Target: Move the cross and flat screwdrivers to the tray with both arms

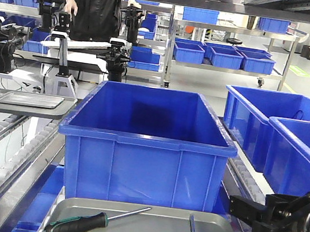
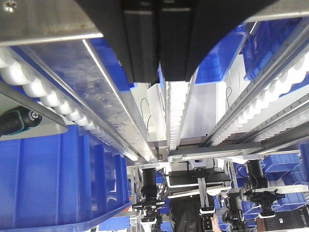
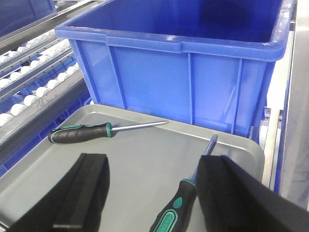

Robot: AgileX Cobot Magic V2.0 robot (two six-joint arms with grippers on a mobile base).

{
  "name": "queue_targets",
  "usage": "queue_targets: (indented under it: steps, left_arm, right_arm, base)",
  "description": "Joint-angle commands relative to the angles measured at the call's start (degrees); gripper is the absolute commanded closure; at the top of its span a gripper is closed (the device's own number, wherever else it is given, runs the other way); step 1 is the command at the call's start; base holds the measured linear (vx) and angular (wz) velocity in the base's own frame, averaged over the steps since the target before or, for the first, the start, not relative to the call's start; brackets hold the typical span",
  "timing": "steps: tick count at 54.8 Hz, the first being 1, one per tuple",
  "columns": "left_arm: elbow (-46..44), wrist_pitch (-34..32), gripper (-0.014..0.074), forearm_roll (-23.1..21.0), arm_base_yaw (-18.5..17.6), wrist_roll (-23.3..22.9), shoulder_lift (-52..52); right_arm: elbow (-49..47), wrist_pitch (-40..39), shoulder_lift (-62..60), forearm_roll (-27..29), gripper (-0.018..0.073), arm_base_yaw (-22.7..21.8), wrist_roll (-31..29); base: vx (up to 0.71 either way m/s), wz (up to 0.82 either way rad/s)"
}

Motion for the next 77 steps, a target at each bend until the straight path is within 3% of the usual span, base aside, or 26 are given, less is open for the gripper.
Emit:
queue_targets:
  steps: [1,12,18,28,39,45,53,63,77]
  left_arm:
    - [-1.32,-4.09,0.0602,0.12,-0.06,-0.59,-0.81]
    - [-1.32,-4.09,0.0602,0.12,-0.06,-0.59,-0.81]
    - [-1.32,-4.09,0.0602,0.12,-0.06,-0.59,-0.81]
    - [-1.32,-4.09,0.0602,0.12,-0.06,-0.59,-0.81]
    - [-1.32,-4.09,0.0602,0.12,-0.06,-0.59,-0.81]
    - [-1.32,-4.09,0.0602,0.12,-0.06,-0.59,-0.81]
    - [-1.32,-4.09,0.0602,0.12,-0.06,-0.59,-0.81]
    - [-1.32,-4.09,0.0602,0.12,-0.06,-0.59,-0.81]
    - [-1.32,-4.00,0.0602,0.07,-0.06,-0.59,-0.80]
  right_arm:
    - [-1.88,-4.28,-0.79,0.11,0.0084,-0.18,-0.46]
    - [-1.78,-4.29,-0.79,0.11,0.0085,-0.18,-0.50]
    - [1.03,-6.08,-3.26,-3.26,0.0122,-0.18,-0.41]
    - [15.92,-21.16,-13.20,-8.47,0.0317,-1.34,2.54]
    - [31.84,-31.39,-26.63,-11.37,0.0574,-12.49,8.12]
    - [38.68,-32.14,-34.07,-17.16,0.0573,-17.43,9.00]
    - [46.67,-32.14,-44.60,-17.82,0.0571,-20.27,8.95]
    - [56.03,-33.71,-55.44,-18.95,0.0570,-20.18,9.01]
    - [55.71,-32.11,-54.99,-19.65,0.0570,-20.12,8.78]
  base:
    - [0.00,0.00]
    - [0.00,0.00]
    - [0.00,0.00]
    - [0.00,0.00]
    - [0.00,0.00]
    - [0.00,0.00]
    - [0.00,0.00]
    - [0.00,0.00]
    - [0.00,0.00]
